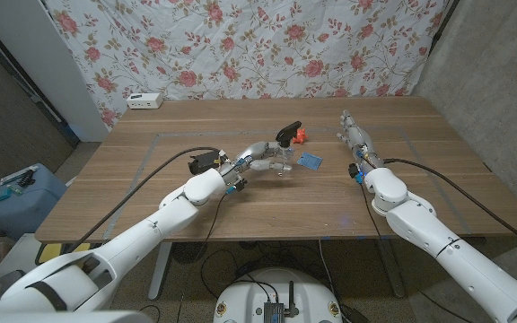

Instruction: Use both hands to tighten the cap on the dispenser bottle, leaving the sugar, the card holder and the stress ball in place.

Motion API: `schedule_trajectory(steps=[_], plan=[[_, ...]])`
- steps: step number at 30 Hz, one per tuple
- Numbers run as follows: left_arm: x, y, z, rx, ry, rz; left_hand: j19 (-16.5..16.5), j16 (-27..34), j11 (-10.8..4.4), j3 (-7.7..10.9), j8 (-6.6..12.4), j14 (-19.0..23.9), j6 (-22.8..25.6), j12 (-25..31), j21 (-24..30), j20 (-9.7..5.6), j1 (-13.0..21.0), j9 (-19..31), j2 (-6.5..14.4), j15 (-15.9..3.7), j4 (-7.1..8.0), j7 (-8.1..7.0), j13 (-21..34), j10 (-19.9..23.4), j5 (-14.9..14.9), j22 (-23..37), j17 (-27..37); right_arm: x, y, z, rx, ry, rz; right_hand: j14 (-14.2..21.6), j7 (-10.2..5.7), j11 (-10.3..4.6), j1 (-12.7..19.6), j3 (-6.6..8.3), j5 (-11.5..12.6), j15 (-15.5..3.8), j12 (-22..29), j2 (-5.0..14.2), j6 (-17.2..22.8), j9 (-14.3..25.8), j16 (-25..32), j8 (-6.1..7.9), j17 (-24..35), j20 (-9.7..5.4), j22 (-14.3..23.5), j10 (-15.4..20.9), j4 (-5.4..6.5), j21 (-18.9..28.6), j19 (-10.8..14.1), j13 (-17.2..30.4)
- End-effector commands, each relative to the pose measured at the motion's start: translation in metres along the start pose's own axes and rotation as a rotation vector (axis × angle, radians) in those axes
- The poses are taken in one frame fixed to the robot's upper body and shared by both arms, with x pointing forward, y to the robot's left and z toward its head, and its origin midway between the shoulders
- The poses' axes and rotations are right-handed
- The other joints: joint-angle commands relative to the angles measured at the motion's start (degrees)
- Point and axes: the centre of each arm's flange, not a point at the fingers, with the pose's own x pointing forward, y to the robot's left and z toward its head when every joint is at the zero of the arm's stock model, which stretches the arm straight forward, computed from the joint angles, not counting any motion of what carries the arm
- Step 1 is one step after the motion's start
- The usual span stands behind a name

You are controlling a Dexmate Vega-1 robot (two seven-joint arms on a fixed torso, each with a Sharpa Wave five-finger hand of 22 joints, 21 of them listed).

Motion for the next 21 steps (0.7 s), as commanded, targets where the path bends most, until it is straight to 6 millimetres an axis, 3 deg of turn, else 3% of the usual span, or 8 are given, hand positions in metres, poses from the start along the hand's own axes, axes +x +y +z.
schedule_trajectory(steps=[1,7,21], plan=[[0.007,-0.01,0.002,-0.009,-0.004,0.037,0.0,-0.2,-0.03,1.13,0.35,0.9,3.5,0.6,-0.1,-6.09,0.7,0.2,3.6,-6.48,0.71,-1.14,0.3,0.6,-0.3,0.1,0.0,-0.006,-0.004,0.023,-0.088,-0.016,0.041,1.0,-0.3,-0.01,1.5,0.19,0.3,-0.22,0.6,-0.11,1.2,0.2,0.4,0.51,-0.1,-1.52,0.3,1.3,-0.82,0.6,1.2,0.2],[0.011,-0.016,0.003,-0.016,-0.009,0.063,0.0,-0.3,-0.07,1.3,0.37,1.1,3.7,0.6,-0.1,-6.16,0.7,0.2,3.7,-6.44,0.71,-1.1,0.4,0.9,-0.5,0.1,0.0,-0.011,-0.005,0.032,-0.11,-0.037,0.048,1.7,-0.87,-0.19,2.7,0.52,0.3,-0.41,0.9,-0.46,1.9,0.1,0.5,0.53,-0.2,-1.43,0.3,2.8,-1.74,0.6,1.9,0.2],[0.017,-0.015,0.007,0.006,0.006,0.025,0.0,-0.6,0.01,1.61,0.37,1.5,4.3,0.7,-0.1,-6.14,0.6,0.2,4.0,-6.19,0.69,-0.85,0.7,1.4,-0.8,0.1,-0.1,-0.027,-0.002,0.059,-0.247,-0.062,0.094,2.2,-1.39,-0.3,3.4,0.44,0.1,-0.42,0.8,-1.21,2.7,0.2,0.5,0.61,-0.2,-1.31,0.3,3.1,-2.39,0.5,2.3,0.3]])
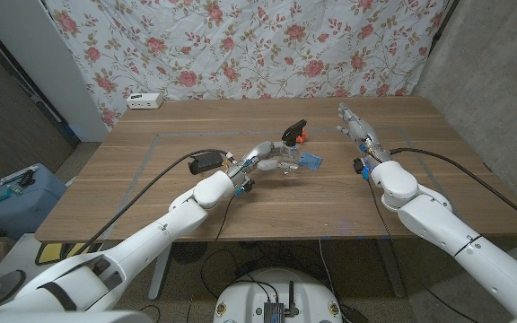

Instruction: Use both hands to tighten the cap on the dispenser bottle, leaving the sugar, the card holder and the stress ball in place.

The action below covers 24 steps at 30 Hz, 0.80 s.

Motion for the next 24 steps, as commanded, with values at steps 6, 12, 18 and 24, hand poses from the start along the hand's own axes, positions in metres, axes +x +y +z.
schedule_trajectory(steps=[6,12,18,24], plan=[[0.004,0.002,0.006,0.019,0.017,-0.042,0.0,-0.3,0.18,1.52,0.27,0.9,4.2,0.2,-0.1,-6.17,0.4,0.2,4.1,-6.04,0.96,-1.14,0.4,0.9,-0.3,0.1,0.1,-0.019,-0.001,0.039,-0.215,0.008,0.059,0.5,-3.05,-1.01,2.0,0.44,0.1,-0.04,0.1,-0.68,1.2,0.2,0.0,0.53,-0.1,-1.38,0.3,0.2,-1.74,0.3,0.4,0.3],[0.004,0.007,0.01,0.036,0.019,-0.054,0.0,-0.5,0.22,1.66,0.21,1.0,4.3,0.2,0.0,-6.14,0.5,0.2,4.2,-5.91,0.88,-1.17,0.5,1.1,-0.4,0.1,0.0,-0.026,0.0,0.046,-0.286,0.022,0.076,0.4,-4.98,-1.54,4.7,1.62,0.0,-0.1,-0.2,-0.09,1.6,0.2,-0.1,0.44,-0.1,-1.39,0.3,-0.1,-3.58,0.1,0.5,0.3],[0.004,0.015,0.013,0.057,0.031,-0.067,0.0,-0.6,0.3,1.8,0.25,1.0,4.6,0.2,-0.1,-6.15,0.4,0.2,4.3,-5.89,0.9,-1.12,0.6,1.4,-0.5,0.1,0.0,-0.035,-0.001,0.057,-0.344,0.025,0.081,0.4,-5.94,-1.74,7.3,2.61,-0.5,0.2,-0.5,0.08,1.8,0.2,-0.2,0.31,-0.2,-1.16,0.3,-0.5,-5.48,0.0,0.5,0.3],[0.004,0.02,0.014,0.066,0.036,-0.068,0.0,-0.7,0.24,1.94,0.27,1.1,4.8,0.2,-0.1,-6.19,0.3,0.2,4.5,-5.8,0.93,-1.08,0.7,1.6,-0.5,0.1,0.0,-0.042,-0.004,0.067,-0.39,0.035,0.079,0.6,-6.71,-2.04,11.5,4.04,-1.8,0.67,-0.6,-0.12,2.2,0.2,-0.2,0.19,-0.2,-0.34,0.3,-0.9,-8.8,0.0,0.7,0.3]])
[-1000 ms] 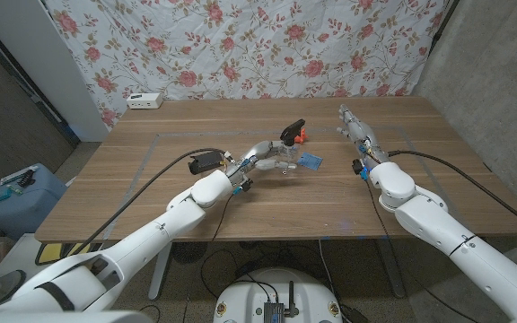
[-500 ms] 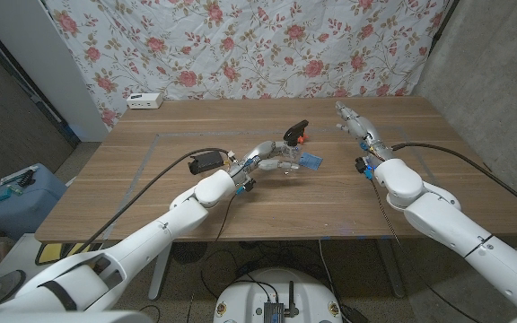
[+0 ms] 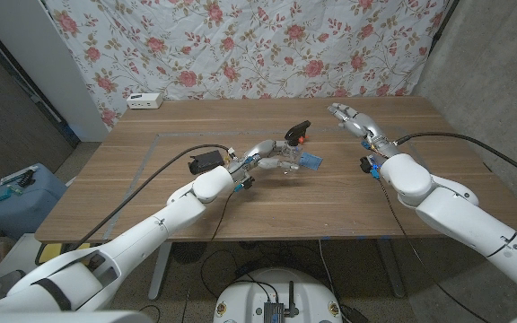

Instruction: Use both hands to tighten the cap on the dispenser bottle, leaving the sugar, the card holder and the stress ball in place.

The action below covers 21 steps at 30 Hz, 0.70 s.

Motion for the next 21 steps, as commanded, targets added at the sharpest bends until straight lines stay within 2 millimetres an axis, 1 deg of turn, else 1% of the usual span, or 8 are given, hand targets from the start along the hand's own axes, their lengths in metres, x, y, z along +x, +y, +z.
schedule_trajectory(steps=[1,2,3,6,8,13,19,21], plan=[[0.0,0.013,0.005,0.03,0.01,-0.014,0.0,-0.3,-0.07,1.73,0.36,0.6,4.6,0.2,-0.1,-6.17,0.3,0.2,4.5,-5.75,1.16,-1.32,0.2,0.5,-0.1,0.1,0.0,-0.016,-0.008,0.016,-0.124,0.038,0.007,0.3,-0.89,-0.39,2.7,0.9,-0.9,0.36,-0.1,-0.13,0.5,0.2,-0.2,-0.24,0.1,-0.17,0.3,-0.1,-2.2,0.0,0.7,0.3],[0.0,0.014,0.004,0.031,0.011,-0.014,0.0,-0.3,-0.11,1.76,0.37,0.6,4.7,0.2,-0.1,-6.16,0.3,0.2,4.5,-5.72,1.17,-1.38,0.2,0.5,-0.1,0.1,0.0,-0.017,-0.009,0.018,-0.133,0.042,0.01,0.3,-0.9,-0.83,3.3,1.07,-1.1,0.62,-0.1,-0.18,0.7,0.2,-0.2,-0.22,0.1,0.06,0.3,-0.2,-2.67,0.0,0.6,0.4],[0.0,0.014,0.004,0.032,0.011,-0.012,0.0,-0.3,-0.05,1.79,0.37,0.6,4.7,0.2,-0.1,-6.17,0.3,0.2,4.5,-5.71,1.14,-1.37,0.2,0.6,-0.1,0.1,0.0,-0.018,-0.01,0.02,-0.145,0.049,0.01,0.3,-0.92,-0.22,4.0,1.27,-1.4,0.97,-0.1,-0.25,0.9,0.2,-0.2,-0.24,0.1,0.44,0.3,-0.1,-3.25,0.0,0.7,0.4],[0.0,0.016,0.004,0.037,0.013,-0.007,-0.1,-0.4,0.01,1.87,0.31,0.6,4.7,0.2,-0.1,-6.1,0.2,0.2,4.6,-5.68,1.19,-1.41,0.3,0.5,-0.2,0.1,0.0,-0.022,-0.012,0.025,-0.169,0.057,0.011,0.3,-0.95,0.17,4.7,1.49,-1.8,1.42,-0.1,-0.28,0.9,0.2,-0.2,-0.33,0.1,0.79,0.3,-0.2,-3.84,0.1,0.8,0.4],[0.0,0.018,0.003,0.042,0.014,-0.004,-0.1,-0.5,0.06,1.95,0.36,0.6,4.9,0.1,-0.1,-6.07,0.2,0.2,4.7,-5.65,1.19,-1.37,0.3,0.5,-0.2,0.1,0.0,-0.024,-0.013,0.028,-0.184,0.06,0.013,-0.1,-0.97,0.79,6.0,1.98,-2.4,2.15,-0.2,-0.16,0.5,0.3,-0.3,-0.55,0.1,1.16,0.4,-0.5,-4.84,0.0,0.5,0.4],[0.002,0.021,0.002,0.049,0.017,-0.007,-0.2,-0.5,-0.01,2.02,0.39,0.6,5.1,0.1,-0.1,-6.08,0.2,0.2,4.8,-5.62,1.18,-1.27,0.3,0.6,-0.2,0.1,0.0,-0.026,-0.013,0.036,-0.22,0.075,0.037,-0.7,-0.96,0.87,8.4,2.9,-3.6,2.83,-0.3,0.1,0.6,0.3,-0.4,-0.55,0.2,2.44,0.4,-1.4,-6.42,-0.3,-0.5,0.4],[0.006,0.019,0.002,0.072,0.01,-0.033,-0.2,-0.6,0.08,2.13,0.33,0.7,5.2,0.0,-0.1,-6.04,0.1,0.2,4.8,-5.6,1.17,-1.29,0.4,0.6,-0.2,0.1,0.0,-0.024,-0.01,0.045,-0.273,0.101,0.073,-2.3,-0.98,0.97,10.8,3.79,-4.9,4.38,-0.6,0.1,1.1,0.4,-0.7,-0.48,0.3,5.12,0.4,-3.1,-7.53,-0.6,-2.8,0.4],[0.007,0.019,0.002,0.07,0.01,-0.035,-0.2,-0.6,0.04,2.15,0.3,0.7,5.2,0.0,-0.1,-6.03,0.1,0.2,4.9,-5.59,1.18,-1.31,0.5,0.6,-0.2,0.1,0.0,-0.023,-0.01,0.048,-0.292,0.108,0.081,-2.8,-0.99,0.81,11.4,3.98,-5.0,4.73,-0.7,0.08,1.1,0.4,-0.7,-0.5,0.3,5.49,0.4,-3.7,-7.66,-0.6,-3.2,0.4]])
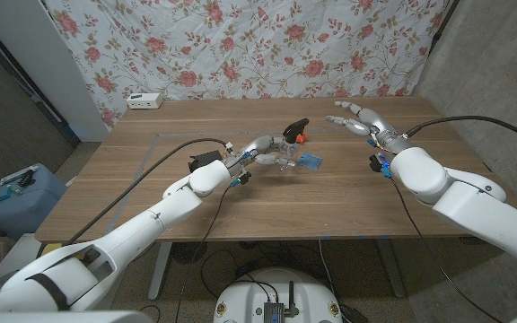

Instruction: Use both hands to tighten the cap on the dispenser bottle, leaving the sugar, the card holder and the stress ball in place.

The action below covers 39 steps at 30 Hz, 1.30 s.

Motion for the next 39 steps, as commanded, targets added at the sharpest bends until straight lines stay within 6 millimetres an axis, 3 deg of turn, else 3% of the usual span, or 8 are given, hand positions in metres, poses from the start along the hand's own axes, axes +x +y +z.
schedule_trajectory(steps=[1,4,18,28,39], plan=[[0.006,0.001,-0.001,0.028,-0.003,-0.028,-0.2,-0.2,0.06,1.93,0.2,0.8,5.0,0.0,-0.1,-6.01,0.1,0.2,4.8,-5.6,1.36,-1.5,0.2,0.7,-0.3,0.1,0.0,-0.003,-0.002,0.019,-0.112,0.04,0.057,-0.8,-0.18,-0.02,1.3,0.36,-0.6,1.3,-0.3,-0.08,0.2,0.3,-0.5,-0.16,0.1,1.3,0.1,-1.1,-0.73,-0.3,-0.8,0.2],[0.007,0.001,-0.002,0.028,-0.002,-0.031,-0.2,-0.3,0.11,1.96,0.17,0.8,5.0,0.0,-0.1,-6.01,0.1,0.2,4.8,-5.56,1.39,-1.46,0.3,0.7,-0.3,0.1,0.0,-0.002,-0.003,0.023,-0.125,0.038,0.065,-1.3,-0.19,0.03,2.6,0.88,-0.9,2.81,-0.3,-0.11,0.0,0.3,-0.4,-0.23,0.1,2.35,0.1,-1.8,-1.02,-0.3,-1.5,0.2],[0.015,0.004,-0.003,0.065,-0.015,-0.05,-0.3,-0.4,0.05,2.14,0.06,0.9,5.2,-0.1,-0.1,-5.93,-0.1,0.2,4.9,-5.55,1.34,-1.58,0.4,0.9,-0.3,0.1,0.0,0.007,-0.004,0.046,-0.207,0.043,0.142,-3.8,-0.17,1.08,8.4,2.86,-1.1,5.53,-0.3,-1.58,-0.9,0.4,-0.5,-0.19,0.2,4.82,0.1,-4.7,-1.68,-0.2,-3.8,0.2],[0.017,0.004,-0.004,0.07,-0.015,-0.041,-0.3,-0.4,0.04,2.26,0.05,1.1,5.4,-0.3,-0.1,-5.92,-0.1,0.2,4.9,-5.56,1.28,-1.56,0.5,0.9,-0.3,0.1,0.0,0.014,-0.003,0.055,-0.241,0.057,0.213,-5.5,-0.11,2.07,12.0,3.97,-1.4,6.93,-0.6,-3.3,-1.7,0.6,-0.5,-0.21,0.3,5.58,0.1,-8.3,-1.68,0.0,-5.0,0.3],[0.019,0.003,-0.002,0.11,-0.027,-0.053,-0.3,-0.5,0.03,2.46,-0.07,1.1,5.4,-0.4,-0.1,-5.89,-0.1,0.2,5.1,-5.54,1.2,-1.6,0.7,1.0,-0.3,0.1,0.0,0.021,0.001,0.065,-0.301,0.108,0.265,-6.4,0.66,2.25,12.1,3.28,-1.7,7.5,-0.4,-6.25,-3.2,0.7,-0.3,-0.49,0.5,5.61,0.1,-9.8,-1.06,-0.1,-6.2,0.3]])
